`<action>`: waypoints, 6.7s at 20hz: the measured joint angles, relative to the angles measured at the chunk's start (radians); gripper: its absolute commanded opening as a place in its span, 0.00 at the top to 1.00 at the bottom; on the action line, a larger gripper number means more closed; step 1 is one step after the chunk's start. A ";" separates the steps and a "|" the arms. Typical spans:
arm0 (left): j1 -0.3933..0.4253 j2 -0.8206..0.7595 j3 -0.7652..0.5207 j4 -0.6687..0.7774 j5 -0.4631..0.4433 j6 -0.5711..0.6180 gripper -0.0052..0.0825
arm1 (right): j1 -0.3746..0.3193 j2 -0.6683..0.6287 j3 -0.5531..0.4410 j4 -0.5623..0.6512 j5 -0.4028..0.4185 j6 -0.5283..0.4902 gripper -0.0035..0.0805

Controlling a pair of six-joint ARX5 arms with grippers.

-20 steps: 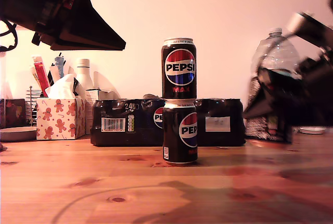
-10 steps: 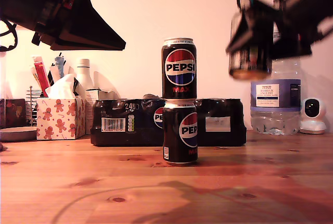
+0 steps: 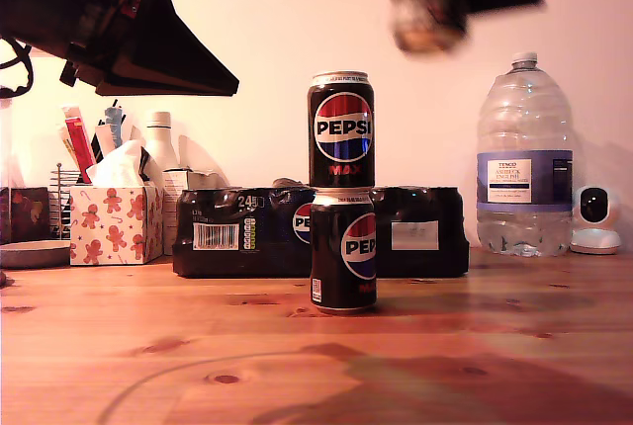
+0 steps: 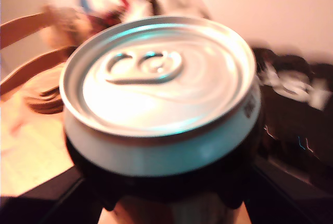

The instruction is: Stack up the Pepsi cans on top of each other

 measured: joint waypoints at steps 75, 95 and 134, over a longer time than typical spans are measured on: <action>0.000 0.000 0.000 -0.022 0.096 0.000 0.94 | 0.056 0.373 0.309 -0.014 0.074 -0.025 0.50; 0.000 0.000 0.000 -0.037 0.096 0.004 0.94 | 0.082 0.373 0.352 -0.118 0.104 -0.028 0.50; 0.000 0.000 0.000 -0.052 0.096 0.016 0.94 | 0.082 0.373 0.359 -0.132 0.104 -0.024 0.28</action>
